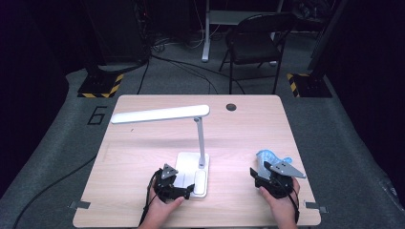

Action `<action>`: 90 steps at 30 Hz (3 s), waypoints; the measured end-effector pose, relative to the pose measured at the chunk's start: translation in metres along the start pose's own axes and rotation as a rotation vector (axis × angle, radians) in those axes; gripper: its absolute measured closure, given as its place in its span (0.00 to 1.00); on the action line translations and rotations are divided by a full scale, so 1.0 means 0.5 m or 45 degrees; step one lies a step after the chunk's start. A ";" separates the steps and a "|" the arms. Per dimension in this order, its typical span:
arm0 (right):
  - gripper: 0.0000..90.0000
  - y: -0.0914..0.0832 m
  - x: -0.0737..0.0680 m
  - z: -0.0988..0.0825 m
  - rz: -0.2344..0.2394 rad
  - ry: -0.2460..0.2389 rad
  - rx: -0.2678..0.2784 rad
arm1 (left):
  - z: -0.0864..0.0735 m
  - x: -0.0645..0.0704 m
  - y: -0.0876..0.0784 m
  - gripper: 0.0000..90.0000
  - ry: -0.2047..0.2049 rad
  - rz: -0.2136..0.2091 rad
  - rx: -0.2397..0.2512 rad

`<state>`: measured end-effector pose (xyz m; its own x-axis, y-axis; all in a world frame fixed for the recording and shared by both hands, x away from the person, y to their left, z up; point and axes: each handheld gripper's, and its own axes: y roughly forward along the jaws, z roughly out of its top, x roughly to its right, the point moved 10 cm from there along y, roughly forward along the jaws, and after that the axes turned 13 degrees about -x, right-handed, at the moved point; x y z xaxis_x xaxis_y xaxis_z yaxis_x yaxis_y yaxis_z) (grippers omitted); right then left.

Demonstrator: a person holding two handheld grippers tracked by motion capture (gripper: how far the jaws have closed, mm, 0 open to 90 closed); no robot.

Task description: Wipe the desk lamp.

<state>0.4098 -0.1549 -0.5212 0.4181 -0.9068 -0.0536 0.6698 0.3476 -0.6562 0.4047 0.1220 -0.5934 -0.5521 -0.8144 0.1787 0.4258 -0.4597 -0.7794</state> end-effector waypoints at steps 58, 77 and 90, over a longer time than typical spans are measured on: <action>0.40 0.138 -0.226 -0.010 0.281 -0.241 -0.252 | -0.033 0.055 -0.023 0.21 0.121 -0.130 -0.088; 0.37 0.165 -0.250 -0.015 0.283 -0.263 -0.259 | -0.041 0.071 -0.031 0.29 0.086 -0.183 -0.079; 0.40 0.177 -0.255 -0.019 0.290 -0.231 -0.272 | -0.041 0.036 -0.046 0.29 0.062 -0.137 -0.055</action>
<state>0.4100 -0.0105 -0.5797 0.6569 -0.7481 -0.0942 0.4117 0.4605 -0.7864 0.3702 0.1251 -0.5847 -0.6279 -0.7423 0.2342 0.3315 -0.5272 -0.7824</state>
